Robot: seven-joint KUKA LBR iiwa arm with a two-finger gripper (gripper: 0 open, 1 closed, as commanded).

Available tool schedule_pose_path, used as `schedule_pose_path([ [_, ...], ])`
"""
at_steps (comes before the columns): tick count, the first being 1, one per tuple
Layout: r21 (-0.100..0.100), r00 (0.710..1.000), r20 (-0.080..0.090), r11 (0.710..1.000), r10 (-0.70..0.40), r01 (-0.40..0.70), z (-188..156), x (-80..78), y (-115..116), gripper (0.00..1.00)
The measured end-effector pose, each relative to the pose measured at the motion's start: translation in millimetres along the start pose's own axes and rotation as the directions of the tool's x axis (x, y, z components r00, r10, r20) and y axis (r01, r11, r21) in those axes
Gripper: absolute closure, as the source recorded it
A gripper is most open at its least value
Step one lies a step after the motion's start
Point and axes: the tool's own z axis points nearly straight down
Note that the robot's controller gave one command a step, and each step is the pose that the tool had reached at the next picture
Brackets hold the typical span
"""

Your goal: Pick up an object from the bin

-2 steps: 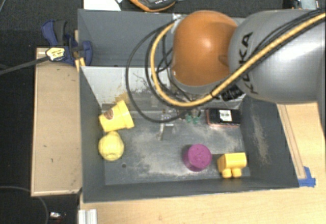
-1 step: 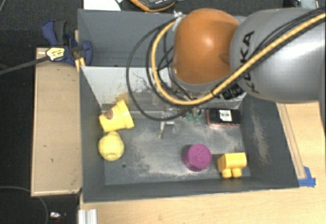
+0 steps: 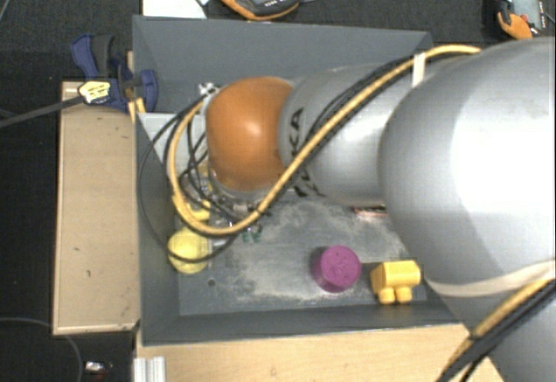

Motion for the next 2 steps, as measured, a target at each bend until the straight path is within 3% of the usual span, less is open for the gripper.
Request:
schedule_pose_path([
  [1,0.002,0.989,0.005,0.989,0.145,-0.145,33,-17.4,12,0.00],
  [2,0.020,0.990,-0.017,0.990,0.143,-0.143,3,-31.6,6,0.00],
])
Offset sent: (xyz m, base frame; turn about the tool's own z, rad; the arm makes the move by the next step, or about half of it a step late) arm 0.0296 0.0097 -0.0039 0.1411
